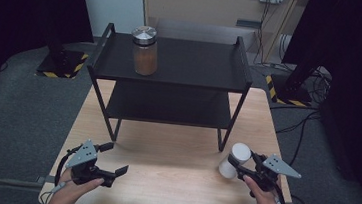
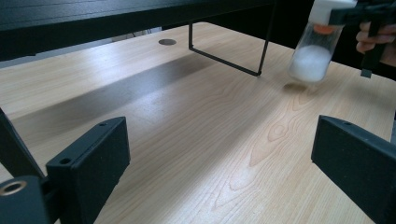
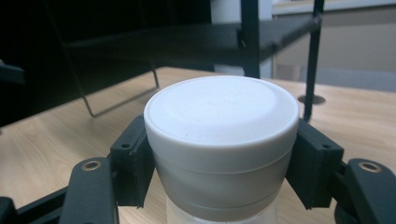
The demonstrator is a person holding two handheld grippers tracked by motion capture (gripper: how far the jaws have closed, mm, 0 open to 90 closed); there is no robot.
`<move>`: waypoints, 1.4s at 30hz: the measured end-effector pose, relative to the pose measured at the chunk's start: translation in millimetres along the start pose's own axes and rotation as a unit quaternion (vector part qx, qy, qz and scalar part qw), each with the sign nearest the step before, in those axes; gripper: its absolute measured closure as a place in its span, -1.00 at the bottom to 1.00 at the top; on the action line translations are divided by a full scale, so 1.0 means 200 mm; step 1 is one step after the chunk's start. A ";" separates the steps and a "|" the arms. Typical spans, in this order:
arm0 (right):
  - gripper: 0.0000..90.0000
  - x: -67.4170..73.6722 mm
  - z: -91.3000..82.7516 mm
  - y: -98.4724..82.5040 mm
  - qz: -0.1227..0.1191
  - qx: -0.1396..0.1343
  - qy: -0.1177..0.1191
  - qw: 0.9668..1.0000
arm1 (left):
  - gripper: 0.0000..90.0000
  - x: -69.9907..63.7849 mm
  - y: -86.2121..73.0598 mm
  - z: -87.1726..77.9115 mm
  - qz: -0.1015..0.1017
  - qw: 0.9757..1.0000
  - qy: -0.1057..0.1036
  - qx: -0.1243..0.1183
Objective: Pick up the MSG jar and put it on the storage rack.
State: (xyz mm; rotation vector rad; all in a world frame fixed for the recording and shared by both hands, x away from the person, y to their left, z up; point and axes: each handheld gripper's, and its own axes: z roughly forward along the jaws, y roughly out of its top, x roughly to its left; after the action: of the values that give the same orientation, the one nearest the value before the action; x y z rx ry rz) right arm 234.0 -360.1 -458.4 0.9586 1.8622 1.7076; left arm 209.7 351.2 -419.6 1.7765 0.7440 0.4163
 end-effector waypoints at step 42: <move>-0.24 0.08 -0.02 0.57 -0.032 -0.020 0.134 0.990 | -0.94 0.00 0.01 -0.02 0.000 1.000 -0.008 0.001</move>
State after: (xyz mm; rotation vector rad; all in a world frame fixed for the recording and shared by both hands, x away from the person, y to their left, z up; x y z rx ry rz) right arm 242.6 -350.6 -342.9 0.6734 1.9911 1.9042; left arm 208.2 353.6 -416.3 1.7798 0.7326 0.4004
